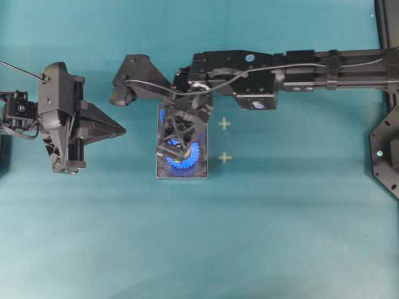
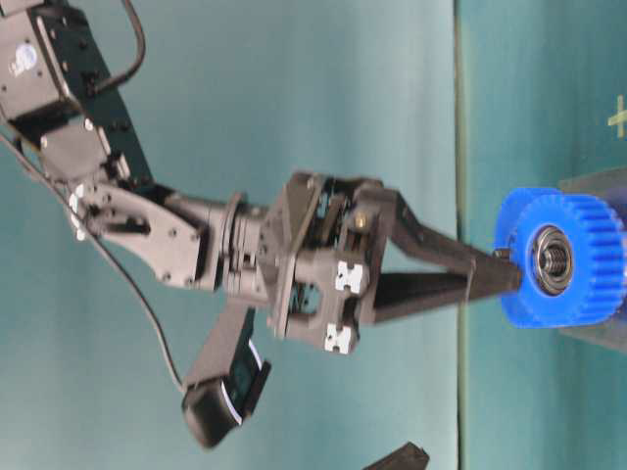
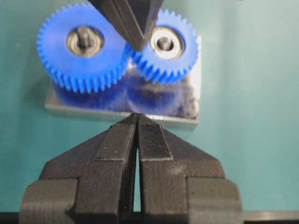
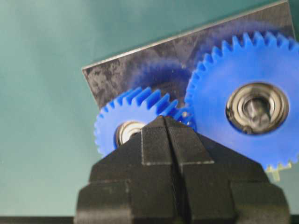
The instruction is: Fit the small gear onto the shaft.
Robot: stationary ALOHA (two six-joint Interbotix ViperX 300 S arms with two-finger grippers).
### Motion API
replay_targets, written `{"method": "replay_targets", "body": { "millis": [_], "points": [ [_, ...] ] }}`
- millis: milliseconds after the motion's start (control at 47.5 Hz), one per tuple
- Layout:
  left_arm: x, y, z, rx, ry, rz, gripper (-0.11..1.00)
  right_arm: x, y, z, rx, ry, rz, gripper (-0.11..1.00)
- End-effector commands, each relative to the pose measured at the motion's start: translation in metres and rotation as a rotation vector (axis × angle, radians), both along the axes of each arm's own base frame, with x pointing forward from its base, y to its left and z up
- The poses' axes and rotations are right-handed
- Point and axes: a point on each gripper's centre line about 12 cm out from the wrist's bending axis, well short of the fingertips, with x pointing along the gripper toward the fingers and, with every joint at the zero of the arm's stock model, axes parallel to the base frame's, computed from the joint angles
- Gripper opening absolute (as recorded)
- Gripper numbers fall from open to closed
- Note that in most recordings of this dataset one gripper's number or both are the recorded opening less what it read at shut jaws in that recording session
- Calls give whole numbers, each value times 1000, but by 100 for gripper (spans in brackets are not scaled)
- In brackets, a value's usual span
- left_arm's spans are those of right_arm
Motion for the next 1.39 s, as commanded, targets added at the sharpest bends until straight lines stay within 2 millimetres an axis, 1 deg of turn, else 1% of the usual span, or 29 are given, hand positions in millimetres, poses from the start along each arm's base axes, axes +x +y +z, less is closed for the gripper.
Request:
{"method": "replay_targets", "body": {
  "millis": [0,148,190,316,400,506,674,801,885,948,1012,1159,1243,1370],
  "points": [
    [2,0,7,2,-31,-1,0,-13,-2,-6,0,33,-9,0],
    [2,0,5,2,-26,-3,0,-31,0,-11,8,65,-33,0],
    [2,0,5,2,-24,-3,0,-38,4,-9,17,72,-44,0],
    [2,0,5,1,-26,0,0,-52,22,4,32,52,-74,0],
    [2,0,5,1,-26,0,0,-55,30,16,35,8,-93,0],
    [2,0,5,1,-26,-2,0,-49,30,28,34,-66,-113,0],
    [2,0,5,-3,-28,0,0,-25,20,38,26,-170,-132,0],
    [2,0,6,-3,-28,0,0,-8,13,34,12,-192,-114,0],
    [3,0,6,-3,-31,0,0,4,9,24,5,-185,-98,0],
    [3,0,7,-3,-32,0,0,9,7,20,0,-175,-82,0],
    [2,0,7,-3,-32,0,0,11,5,13,-2,-154,-72,0],
    [2,0,7,-3,-32,2,0,8,-4,7,-7,-128,-82,0],
    [2,0,6,-3,-31,0,0,4,-12,5,-17,-117,-96,0],
    [2,0,6,-3,-28,0,0,-6,-19,2,-16,-104,-117,0]
  ]
}}
